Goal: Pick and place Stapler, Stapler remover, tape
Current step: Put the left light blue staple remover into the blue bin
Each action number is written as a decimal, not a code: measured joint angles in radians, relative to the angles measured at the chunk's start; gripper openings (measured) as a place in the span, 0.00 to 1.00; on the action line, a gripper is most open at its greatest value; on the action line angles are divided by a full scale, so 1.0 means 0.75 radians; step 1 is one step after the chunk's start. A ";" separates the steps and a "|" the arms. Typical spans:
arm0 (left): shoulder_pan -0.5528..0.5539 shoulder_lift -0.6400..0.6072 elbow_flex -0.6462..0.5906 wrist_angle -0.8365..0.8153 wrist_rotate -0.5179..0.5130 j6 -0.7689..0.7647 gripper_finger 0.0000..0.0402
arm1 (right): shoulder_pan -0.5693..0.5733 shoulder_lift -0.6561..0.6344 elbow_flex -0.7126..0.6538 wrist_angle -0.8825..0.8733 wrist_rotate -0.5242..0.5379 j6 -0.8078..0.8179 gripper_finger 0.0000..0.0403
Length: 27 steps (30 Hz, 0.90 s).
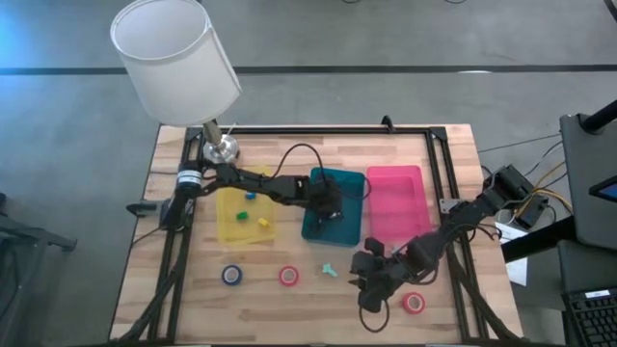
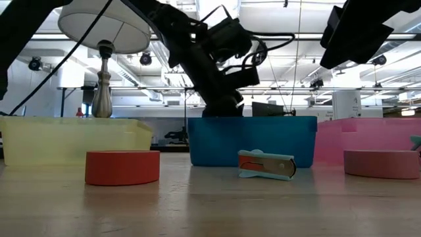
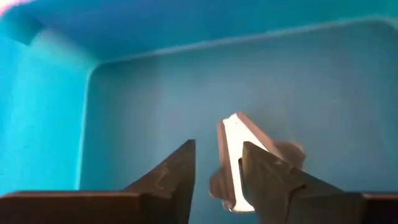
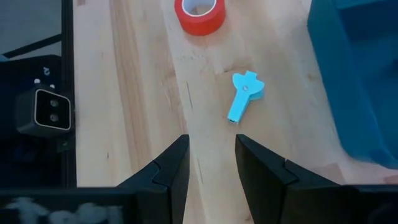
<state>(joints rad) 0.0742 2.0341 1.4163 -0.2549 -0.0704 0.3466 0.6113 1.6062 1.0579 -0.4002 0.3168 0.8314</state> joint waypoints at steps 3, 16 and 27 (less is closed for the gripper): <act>0.000 -0.006 0.012 -0.015 -0.001 -0.001 0.39 | 0.000 0.000 -0.001 -0.002 0.000 0.000 0.31; -0.026 -0.306 0.091 -0.340 0.067 -0.230 0.37 | -0.001 0.002 -0.026 0.068 0.092 -0.118 0.31; -0.204 -0.833 -0.317 -0.150 0.066 -0.360 0.36 | -0.013 0.002 -0.058 0.361 0.108 -0.260 0.31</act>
<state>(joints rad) -0.0791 1.4093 1.1783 -0.3677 -0.0208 0.0763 0.6015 1.6073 1.0145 -0.1294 0.3976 0.6366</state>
